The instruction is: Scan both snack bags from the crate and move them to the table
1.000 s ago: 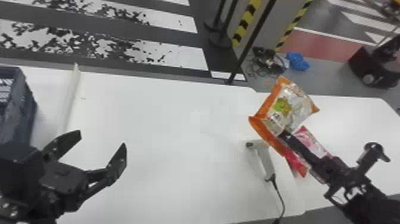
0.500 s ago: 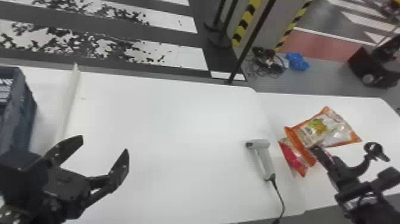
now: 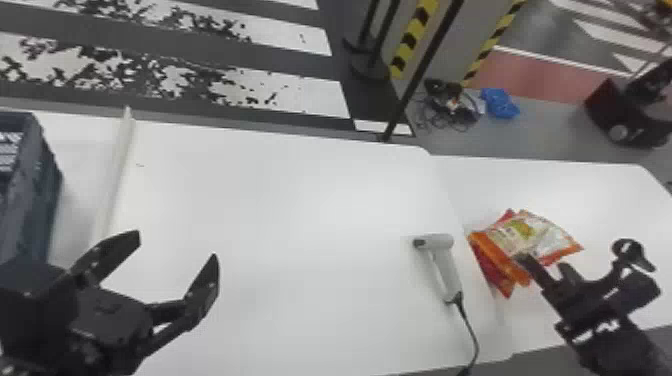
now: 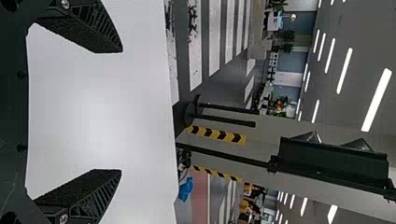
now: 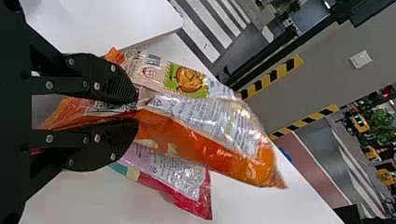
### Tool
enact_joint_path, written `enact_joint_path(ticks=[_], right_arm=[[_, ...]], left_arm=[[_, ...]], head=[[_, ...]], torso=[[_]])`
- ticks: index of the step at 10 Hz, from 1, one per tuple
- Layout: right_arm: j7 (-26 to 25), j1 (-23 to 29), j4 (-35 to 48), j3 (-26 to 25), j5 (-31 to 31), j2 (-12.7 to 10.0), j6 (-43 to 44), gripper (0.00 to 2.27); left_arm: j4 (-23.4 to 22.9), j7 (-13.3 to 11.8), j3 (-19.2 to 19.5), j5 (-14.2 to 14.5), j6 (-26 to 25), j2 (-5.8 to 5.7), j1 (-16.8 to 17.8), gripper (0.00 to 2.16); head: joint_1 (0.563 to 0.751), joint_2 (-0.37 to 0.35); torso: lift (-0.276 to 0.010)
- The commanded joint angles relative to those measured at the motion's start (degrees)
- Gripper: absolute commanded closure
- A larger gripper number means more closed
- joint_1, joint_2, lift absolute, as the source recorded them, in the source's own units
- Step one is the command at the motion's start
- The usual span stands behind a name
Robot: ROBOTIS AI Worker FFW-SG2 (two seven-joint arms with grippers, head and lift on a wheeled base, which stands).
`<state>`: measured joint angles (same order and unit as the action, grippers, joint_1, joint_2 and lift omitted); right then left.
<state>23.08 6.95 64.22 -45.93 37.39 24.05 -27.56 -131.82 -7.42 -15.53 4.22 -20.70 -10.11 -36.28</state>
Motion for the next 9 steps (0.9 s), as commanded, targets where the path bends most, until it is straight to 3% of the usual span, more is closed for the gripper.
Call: enact_joint_path(ticks=[1,3,4,6,7,8,9], right_arm=[[-1.6,0.0,0.2,1.2,-0.1,0.6,-0.7,0.03],[-3.0,-0.1,0.6,1.9,0.4,1.3,-3.9,0.06],[-2.9,1.2,2.5,1.1,1.6,0.1,-3.9,0.06],[-6.4,7.8,14.1,-2.4,3.1,-4.5,-4.2,0.06],[-6.3,12.0,19.1,-3.7,6.1,-5.5,-5.3,0.06],[-5.9,15.5,25.3,-5.8,7.3,-7.7,-9.8,0.06],[-1.9,17.3,30.4,-9.4,9.0,-9.9,-17.1,0.06]], left_arm=[[0.2,0.0,0.0,0.0,0.0,0.0,0.1,0.07],[0.2,0.0,0.0,0.0,0.0,-0.09,0.2,0.07],[0.2,0.0,-0.1,0.0,0.0,-0.09,0.2,0.07],[0.1,0.0,-0.1,0.0,0.2,-0.09,-0.1,0.07],[0.1,0.0,-0.3,0.0,0.2,-0.09,-0.1,0.07],[0.2,0.0,-0.5,-0.1,0.2,0.0,0.0,0.07],[0.2,0.1,-1.1,-0.1,0.2,0.09,0.4,0.07]], head=[[0.695,-0.35],[0.695,-0.35],[0.695,-0.35],[0.695,-0.35],[0.695,-0.35],[0.695,-0.35],[0.695,-0.35]], torso=[[-0.087],[-0.087],[-0.087],[-0.087],[-0.087],[-0.087],[-0.087]])
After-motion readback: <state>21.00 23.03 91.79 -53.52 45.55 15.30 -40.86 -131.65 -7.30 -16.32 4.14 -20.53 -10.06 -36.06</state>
